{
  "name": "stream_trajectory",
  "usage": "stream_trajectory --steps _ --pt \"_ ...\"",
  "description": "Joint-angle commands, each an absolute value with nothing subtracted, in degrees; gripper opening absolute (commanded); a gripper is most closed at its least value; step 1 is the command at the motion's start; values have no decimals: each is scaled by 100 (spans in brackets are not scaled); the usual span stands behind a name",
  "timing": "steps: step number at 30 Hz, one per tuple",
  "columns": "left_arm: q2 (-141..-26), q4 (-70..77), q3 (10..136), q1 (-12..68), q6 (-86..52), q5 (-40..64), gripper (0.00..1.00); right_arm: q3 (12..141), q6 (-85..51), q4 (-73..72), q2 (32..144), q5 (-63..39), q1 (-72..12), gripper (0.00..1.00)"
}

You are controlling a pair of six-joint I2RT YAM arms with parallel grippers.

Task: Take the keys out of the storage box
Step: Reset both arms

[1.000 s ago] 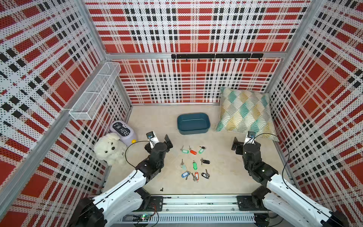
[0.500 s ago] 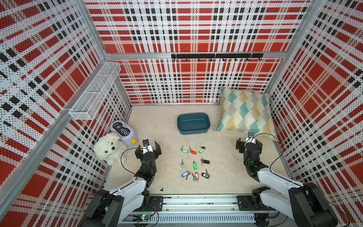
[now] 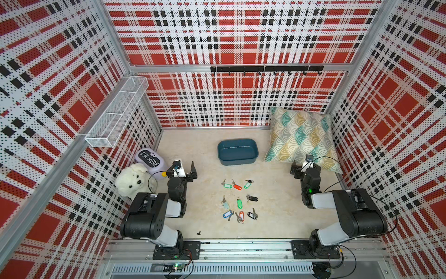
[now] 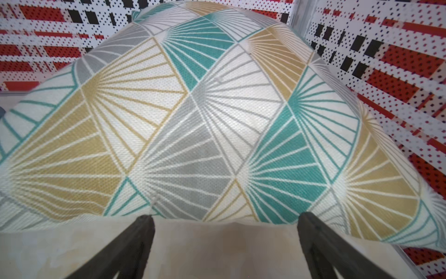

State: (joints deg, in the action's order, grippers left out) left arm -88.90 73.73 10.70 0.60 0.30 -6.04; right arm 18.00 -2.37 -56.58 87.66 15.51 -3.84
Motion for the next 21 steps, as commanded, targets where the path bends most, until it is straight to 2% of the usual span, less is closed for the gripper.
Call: stream_trajectory --steps 1,5,21 --pt "-8867 7940 1045 -52 30 -126 99 1706 -147 -6312 8863 930 -405 100" --pt "-9023 7937 1213 -270 -251 -58 99 1843 -304 -5976 8852 761 -261 100" --pt "-8976 7901 1187 -163 -192 -259 99 1811 -357 -6020 8826 699 -193 100"
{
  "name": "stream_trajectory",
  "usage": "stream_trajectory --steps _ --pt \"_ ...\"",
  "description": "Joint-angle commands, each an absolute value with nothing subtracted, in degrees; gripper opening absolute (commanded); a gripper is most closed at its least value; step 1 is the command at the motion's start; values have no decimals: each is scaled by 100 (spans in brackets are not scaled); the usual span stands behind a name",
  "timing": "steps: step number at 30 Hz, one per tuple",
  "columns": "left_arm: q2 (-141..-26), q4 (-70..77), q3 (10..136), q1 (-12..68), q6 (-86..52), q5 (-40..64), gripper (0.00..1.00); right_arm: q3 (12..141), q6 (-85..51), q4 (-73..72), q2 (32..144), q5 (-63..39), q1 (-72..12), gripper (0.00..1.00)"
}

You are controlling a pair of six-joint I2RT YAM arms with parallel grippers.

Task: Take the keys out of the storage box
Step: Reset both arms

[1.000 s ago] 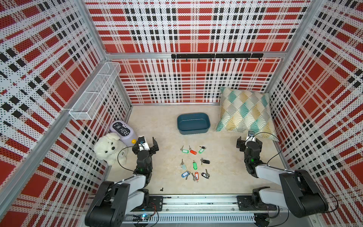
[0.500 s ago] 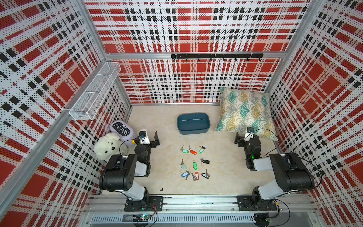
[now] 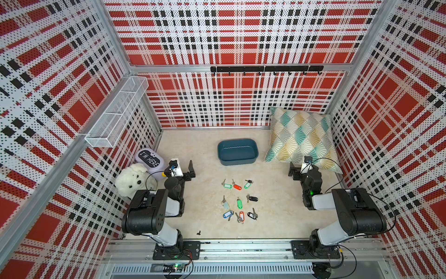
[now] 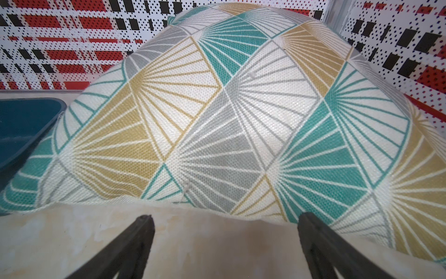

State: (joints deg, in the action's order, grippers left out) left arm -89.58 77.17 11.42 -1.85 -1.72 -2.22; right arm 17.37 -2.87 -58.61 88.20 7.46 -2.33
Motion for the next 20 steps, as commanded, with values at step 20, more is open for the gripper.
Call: stream_trajectory --steps 20 --pt "-8990 7893 1213 -105 -176 -396 99 1817 -352 -6016 8829 703 -193 100"
